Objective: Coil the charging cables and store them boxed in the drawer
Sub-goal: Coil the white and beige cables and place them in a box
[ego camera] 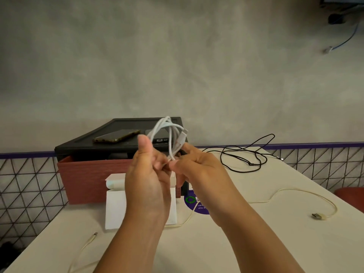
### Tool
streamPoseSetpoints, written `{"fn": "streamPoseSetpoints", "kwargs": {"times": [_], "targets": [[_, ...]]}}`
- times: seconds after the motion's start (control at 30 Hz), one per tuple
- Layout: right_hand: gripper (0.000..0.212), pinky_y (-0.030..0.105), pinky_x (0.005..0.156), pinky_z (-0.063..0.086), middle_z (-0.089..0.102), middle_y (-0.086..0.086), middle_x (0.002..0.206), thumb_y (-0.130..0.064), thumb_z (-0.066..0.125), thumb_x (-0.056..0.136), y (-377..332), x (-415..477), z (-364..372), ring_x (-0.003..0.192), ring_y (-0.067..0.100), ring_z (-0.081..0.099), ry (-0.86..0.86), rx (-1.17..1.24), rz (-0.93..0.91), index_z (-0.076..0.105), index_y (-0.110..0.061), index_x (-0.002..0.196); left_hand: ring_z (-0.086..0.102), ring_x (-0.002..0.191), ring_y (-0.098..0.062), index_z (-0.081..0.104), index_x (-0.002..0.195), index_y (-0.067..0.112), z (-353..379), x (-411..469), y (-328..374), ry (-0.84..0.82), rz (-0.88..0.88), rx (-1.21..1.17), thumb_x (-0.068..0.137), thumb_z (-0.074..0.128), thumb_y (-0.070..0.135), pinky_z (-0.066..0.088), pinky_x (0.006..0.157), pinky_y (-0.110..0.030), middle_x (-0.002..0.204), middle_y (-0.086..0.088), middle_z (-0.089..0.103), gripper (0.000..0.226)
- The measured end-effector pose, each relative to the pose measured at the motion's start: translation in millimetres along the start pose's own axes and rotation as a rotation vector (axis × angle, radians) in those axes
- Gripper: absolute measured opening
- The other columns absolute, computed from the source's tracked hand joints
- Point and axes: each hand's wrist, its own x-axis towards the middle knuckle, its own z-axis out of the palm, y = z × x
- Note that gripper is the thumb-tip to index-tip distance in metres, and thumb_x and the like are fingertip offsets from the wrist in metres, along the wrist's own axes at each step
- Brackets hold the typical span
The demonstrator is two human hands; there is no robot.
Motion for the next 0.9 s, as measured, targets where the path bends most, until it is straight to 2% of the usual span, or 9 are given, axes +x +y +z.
{"fn": "streamPoseSetpoints", "kwargs": {"times": [0.07,0.13,0.27,0.4,0.47,0.53,0.67,0.77,0.9], "targets": [[0.032,0.039,0.098,0.042,0.069,-0.009,0.072,-0.022,0.057,0.066,-1,2,-5,0.116,-0.003,0.052,-0.011,0.03,0.01,0.05,-0.002,0.042,0.038,0.046,-0.007,0.034,0.051,0.018,-3,5,4,0.046,0.025,-0.051,0.078,0.049,0.048,0.043,0.057,-0.021,0.047,0.006,0.028,0.043],[0.031,0.031,0.096,0.04,0.068,-0.011,0.07,-0.027,0.06,0.066,-6,2,-12,0.11,-0.014,0.048,0.019,-0.028,0.025,0.055,-0.012,0.04,0.04,0.052,-0.009,0.035,0.047,0.02,-6,9,9,0.055,0.017,-0.092,0.089,0.044,0.048,0.04,0.062,-0.024,0.048,0.005,0.029,0.051],[0.024,0.016,0.07,0.039,0.057,-0.01,0.083,-0.026,0.066,0.083,-13,1,-29,0.09,0.006,0.055,0.184,-0.335,-0.005,0.067,-0.013,0.063,0.04,0.052,-0.01,0.033,0.047,0.019,-7,9,11,0.041,-0.073,-0.197,0.086,0.047,0.05,0.04,0.057,-0.022,0.049,0.004,0.028,0.052],[0.017,0.025,0.072,0.028,0.04,-0.003,0.09,-0.025,0.057,0.09,-5,2,-31,0.09,0.018,0.038,0.362,-0.888,-0.23,0.074,-0.021,0.088,0.035,0.047,-0.009,0.03,0.048,0.018,-1,2,6,0.012,-0.129,-0.243,0.068,0.057,0.053,0.042,0.051,-0.019,0.047,0.004,0.025,0.048],[0.021,0.028,0.064,0.025,0.041,-0.001,0.084,-0.014,0.053,0.089,-3,2,-29,0.082,0.02,0.037,0.399,-1.006,-0.309,0.073,-0.018,0.084,0.032,0.047,-0.009,0.029,0.047,0.018,3,-2,4,-0.015,-0.155,-0.254,0.064,0.059,0.054,0.04,0.052,-0.018,0.047,0.004,0.024,0.05],[0.022,0.032,0.058,0.029,0.045,0.0,0.078,-0.013,0.047,0.09,-4,2,-29,0.075,0.022,0.043,0.346,-1.042,-0.251,0.067,-0.015,0.081,0.033,0.047,-0.009,0.03,0.045,0.018,6,-5,1,-0.042,-0.191,-0.267,0.065,0.058,0.054,0.041,0.051,-0.017,0.047,0.003,0.024,0.05],[0.019,0.03,0.056,0.04,0.055,0.001,0.06,-0.009,0.05,0.086,-4,6,-35,0.059,0.015,0.047,0.267,-0.6,-0.091,0.064,-0.013,0.074,0.05,0.053,-0.011,0.039,0.046,0.015,7,-8,-5,-0.093,-0.297,-0.293,0.073,0.053,0.052,0.046,0.048,-0.018,0.046,0.002,0.034,0.047],[0.029,0.031,0.062,0.047,0.055,-0.007,0.052,0.001,0.048,0.083,-8,7,-39,0.055,0.009,0.051,0.226,-0.235,-0.026,0.061,-0.017,0.065,0.061,0.059,-0.013,0.048,0.063,0.015,6,-6,-8,-0.077,-0.378,-0.279,0.086,0.046,0.049,0.048,0.047,-0.017,0.058,0.0,0.047,0.041],[0.022,0.022,0.063,0.044,0.055,-0.008,0.055,-0.003,0.056,0.084,-14,4,-44,0.053,0.003,0.049,0.114,0.074,-0.066,0.059,-0.017,0.067,0.055,0.071,-0.013,0.054,0.072,0.019,3,-5,-16,-0.015,-0.45,-0.149,0.093,0.042,0.046,0.047,0.052,-0.023,0.069,0.002,0.055,0.036]]}}
